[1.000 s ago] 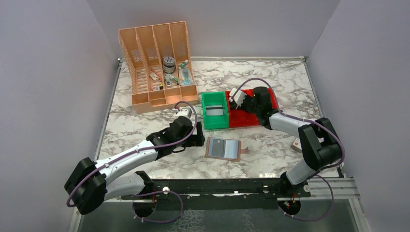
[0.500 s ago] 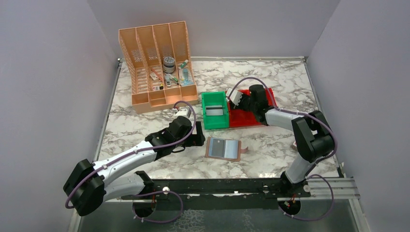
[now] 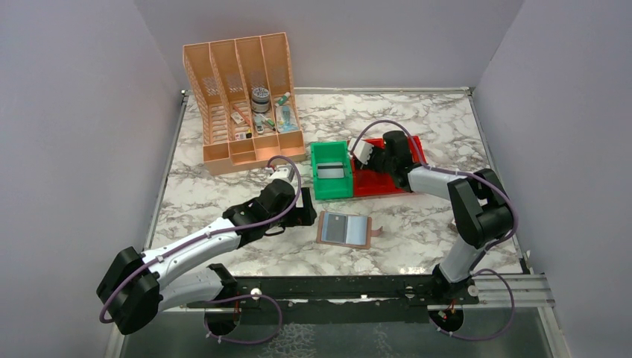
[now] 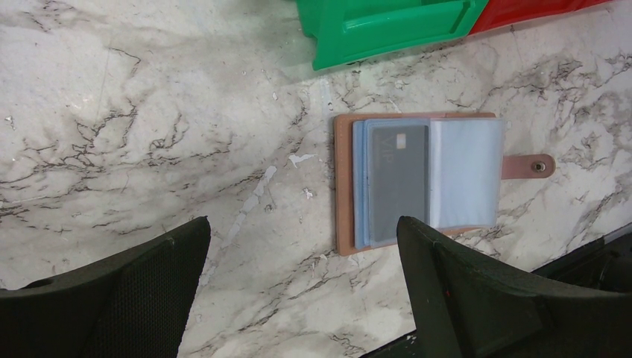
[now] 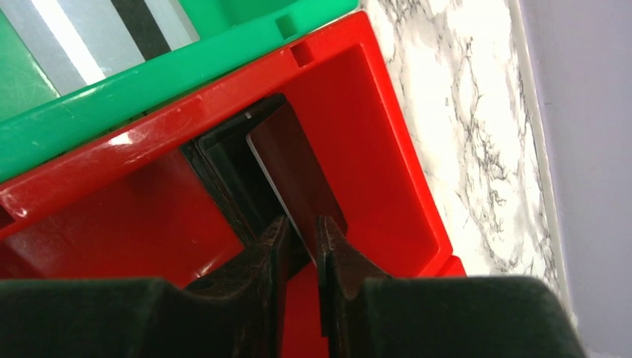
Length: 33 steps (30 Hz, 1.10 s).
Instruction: Take the credit cards out of the card holder
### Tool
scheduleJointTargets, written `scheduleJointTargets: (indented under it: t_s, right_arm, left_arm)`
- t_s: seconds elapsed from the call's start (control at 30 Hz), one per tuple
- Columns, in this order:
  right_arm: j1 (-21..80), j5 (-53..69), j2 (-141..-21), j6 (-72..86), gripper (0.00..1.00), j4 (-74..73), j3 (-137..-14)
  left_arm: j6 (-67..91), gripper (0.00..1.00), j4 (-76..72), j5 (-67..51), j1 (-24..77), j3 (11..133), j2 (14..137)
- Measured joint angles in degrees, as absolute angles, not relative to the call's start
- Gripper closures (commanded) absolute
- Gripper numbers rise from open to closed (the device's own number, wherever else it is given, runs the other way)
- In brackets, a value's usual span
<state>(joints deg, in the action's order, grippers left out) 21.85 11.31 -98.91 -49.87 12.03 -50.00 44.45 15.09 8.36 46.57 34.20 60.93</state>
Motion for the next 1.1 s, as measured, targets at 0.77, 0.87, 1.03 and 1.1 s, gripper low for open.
scheduleJointTargets:
  t_s: [0.77, 0.87, 1.03, 1.1]
  right_arm:
    - [21.8, 13.1, -93.6, -40.3, 0.33, 10.6, -48.8]
    - [21.8, 13.0, -87.2, -33.5, 0.31, 15.2, -45.3]
    - [21.8, 11.1, -72.6, -15.3, 0.13, 26.8, -33.5]
    - [21.8, 10.5, -68.5, -8.2, 0.09, 27.2, -31.1]
  left_arm:
    - [45.1, 0.01, 15.0, 7.9, 46.6, 34.2, 60.5]
    - [45.3, 0.01, 15.0, 7.7, 46.6, 34.2, 60.5]
    - [45.5, 0.01, 14.8, 7.0, 46.6, 34.2, 60.5]
    - [45.6, 0.01, 14.6, 6.9, 46.6, 34.2, 60.4]
